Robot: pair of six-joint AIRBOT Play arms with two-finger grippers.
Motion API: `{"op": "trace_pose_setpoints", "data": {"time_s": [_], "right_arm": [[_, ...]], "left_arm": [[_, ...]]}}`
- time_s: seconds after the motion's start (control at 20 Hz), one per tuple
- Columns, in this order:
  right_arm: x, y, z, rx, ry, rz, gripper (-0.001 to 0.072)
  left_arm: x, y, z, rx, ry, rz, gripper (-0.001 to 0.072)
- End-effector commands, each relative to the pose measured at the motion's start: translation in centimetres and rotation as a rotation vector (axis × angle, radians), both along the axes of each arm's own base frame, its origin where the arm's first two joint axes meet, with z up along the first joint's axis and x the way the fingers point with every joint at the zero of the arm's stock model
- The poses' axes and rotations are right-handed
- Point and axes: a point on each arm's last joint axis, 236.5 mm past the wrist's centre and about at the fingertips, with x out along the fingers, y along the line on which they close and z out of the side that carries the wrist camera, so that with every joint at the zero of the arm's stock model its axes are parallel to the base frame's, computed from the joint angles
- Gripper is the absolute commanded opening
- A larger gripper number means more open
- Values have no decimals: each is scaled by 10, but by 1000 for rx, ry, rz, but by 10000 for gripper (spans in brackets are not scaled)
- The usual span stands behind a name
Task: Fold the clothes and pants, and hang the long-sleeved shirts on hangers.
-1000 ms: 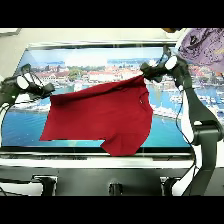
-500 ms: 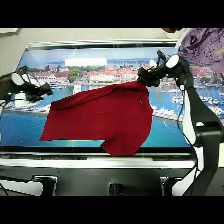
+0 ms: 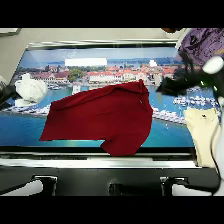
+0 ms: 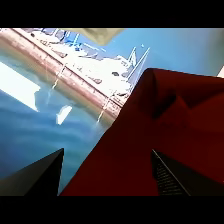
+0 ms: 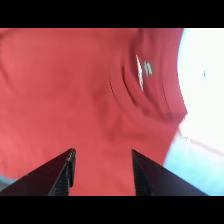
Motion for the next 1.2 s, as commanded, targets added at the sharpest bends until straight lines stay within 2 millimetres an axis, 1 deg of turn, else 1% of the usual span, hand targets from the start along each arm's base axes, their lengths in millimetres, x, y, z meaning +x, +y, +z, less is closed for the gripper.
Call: {"op": "trace_pose_setpoints", "data": {"time_s": [0.0, 0.1, 0.15, 0.2, 0.25, 0.4, 0.5, 0.6, 0.75, 0.95, 1.0, 1.05, 1.1, 1.15], "right_arm": [[-64, -14, -46, 142, 52, -161, 410], [-110, -2, -90, 190, 186, -182, 421], [-126, 7, -105, 212, 239, -179, 422], [-137, 13, -117, 228, 269, -184, 432], [-144, 18, -126, 250, 289, -194, 460], [-162, 31, -144, 305, 353, -178, 460], [-164, 36, -154, 336, 384, -172, 459], [-158, 42, -157, 383, 378, -171, 458], [-153, 43, -165, 400, 383, -189, 458], [-160, 47, -179, 399, 423, -182, 451], [-161, 51, -183, 388, 428, -173, 408], [-161, 54, -187, 369, 423, -162, 388], [-159, 57, -191, 344, 410, -154, 307], [-156, 58, -194, 324, 397, -155, 199]], "left_arm": [[-32, 0, 5, -44, -17, 53, 599], [-38, -5, -5, -57, 8, 49, 599], [-39, -7, -10, -63, 20, 46, 599], [-39, -8, -12, -63, 27, 41, 599], [-38, -9, -13, -64, 29, 41, 599], [-39, -8, -14, -64, 30, 41, 599], [-39, -8, -14, -65, 30, 41, 599], [-38, -9, -14, -64, 30, 40, 599], [-39, -9, -14, -64, 30, 40, 599], [-39, -9, -14, -67, 33, 44, 600], [-39, -8, -14, -67, 33, 45, 601], [-39, -9, -14, -67, 34, 44, 602], [-40, -9, -14, -69, 37, 43, 605], [-41, -9, -14, -70, 41, 43, 608]]}}
